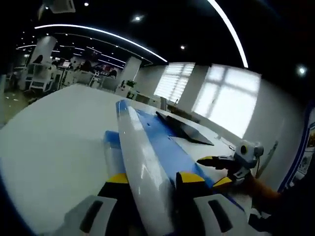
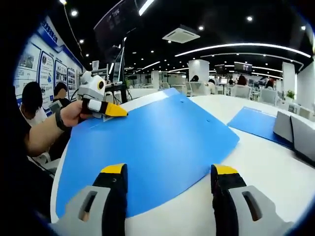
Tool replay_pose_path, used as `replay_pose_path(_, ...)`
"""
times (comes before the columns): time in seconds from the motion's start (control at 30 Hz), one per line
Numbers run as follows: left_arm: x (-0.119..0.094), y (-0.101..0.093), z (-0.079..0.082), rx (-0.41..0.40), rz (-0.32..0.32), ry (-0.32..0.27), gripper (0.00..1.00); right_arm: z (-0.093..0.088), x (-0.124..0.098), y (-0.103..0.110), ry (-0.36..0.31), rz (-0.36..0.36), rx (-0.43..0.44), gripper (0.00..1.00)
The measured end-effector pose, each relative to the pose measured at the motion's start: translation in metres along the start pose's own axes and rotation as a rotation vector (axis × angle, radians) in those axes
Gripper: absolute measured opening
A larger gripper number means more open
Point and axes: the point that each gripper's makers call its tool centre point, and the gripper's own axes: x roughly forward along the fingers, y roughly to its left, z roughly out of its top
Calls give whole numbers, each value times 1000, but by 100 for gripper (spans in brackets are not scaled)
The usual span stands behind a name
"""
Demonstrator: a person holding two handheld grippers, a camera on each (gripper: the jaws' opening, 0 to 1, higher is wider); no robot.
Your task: Organize the scattered folders on the table and sort them into different groups
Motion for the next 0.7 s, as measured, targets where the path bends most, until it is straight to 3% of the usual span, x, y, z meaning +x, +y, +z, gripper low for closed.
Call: replay_pose_path(0.7,-2,-6,-5,72,10,30,40,-1,4,-1,4,11,11,69)
